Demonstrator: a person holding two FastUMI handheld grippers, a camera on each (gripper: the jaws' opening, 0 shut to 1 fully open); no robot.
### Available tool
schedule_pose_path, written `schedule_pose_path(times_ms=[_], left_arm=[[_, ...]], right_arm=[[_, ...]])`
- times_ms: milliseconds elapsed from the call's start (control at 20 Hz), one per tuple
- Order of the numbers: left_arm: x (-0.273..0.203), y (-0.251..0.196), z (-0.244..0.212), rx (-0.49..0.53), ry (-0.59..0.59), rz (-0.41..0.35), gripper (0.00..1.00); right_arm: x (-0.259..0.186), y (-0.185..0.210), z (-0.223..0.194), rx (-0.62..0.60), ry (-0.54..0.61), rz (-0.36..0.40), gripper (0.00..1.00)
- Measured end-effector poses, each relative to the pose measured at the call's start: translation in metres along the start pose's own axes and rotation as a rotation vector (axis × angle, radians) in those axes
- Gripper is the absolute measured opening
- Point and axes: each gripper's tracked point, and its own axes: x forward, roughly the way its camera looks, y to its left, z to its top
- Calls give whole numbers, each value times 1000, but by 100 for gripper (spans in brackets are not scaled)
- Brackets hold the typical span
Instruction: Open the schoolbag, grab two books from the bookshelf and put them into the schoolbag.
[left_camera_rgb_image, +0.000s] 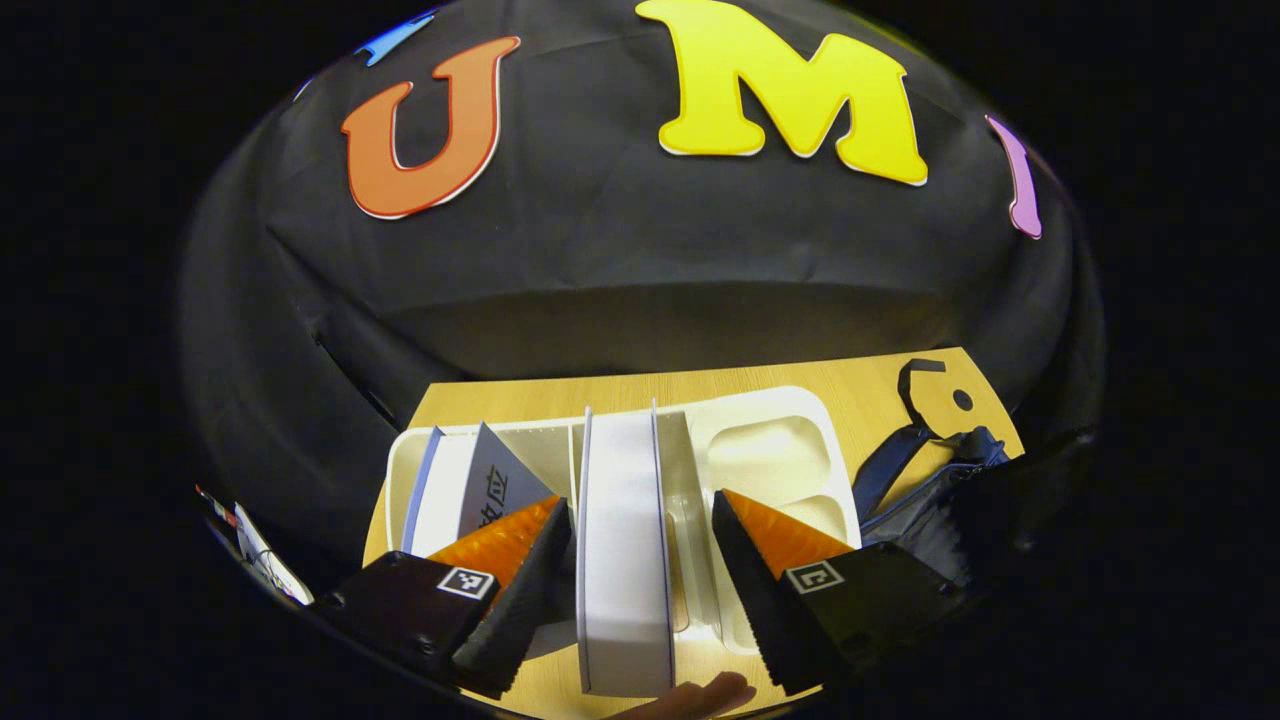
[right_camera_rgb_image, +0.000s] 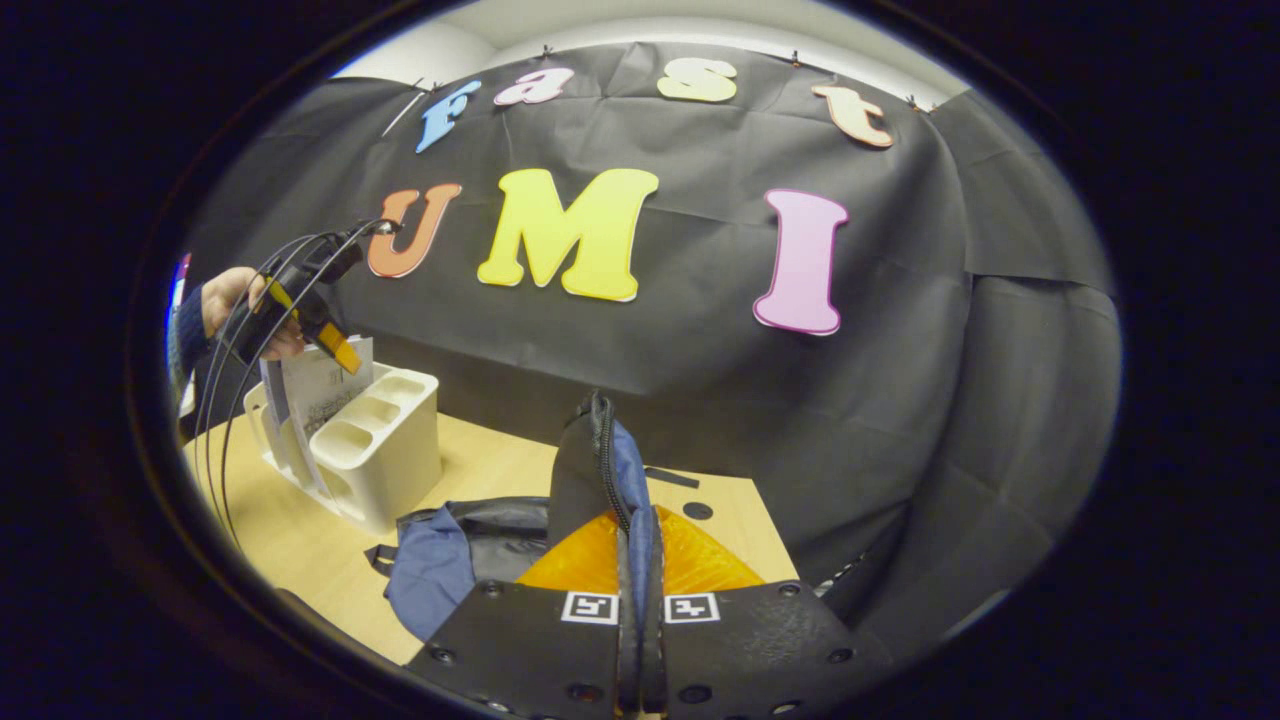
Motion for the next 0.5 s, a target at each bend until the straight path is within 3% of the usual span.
schedule_pose_path(times_ms=[350, 500], left_arm=[[4, 3, -17, 44, 119, 9, 51], [-2, 5, -26, 61, 176, 30, 49]], right_arm=[[-2, 1, -8, 24, -8, 12, 2], [-2, 0, -14, 41, -4, 16, 2]])
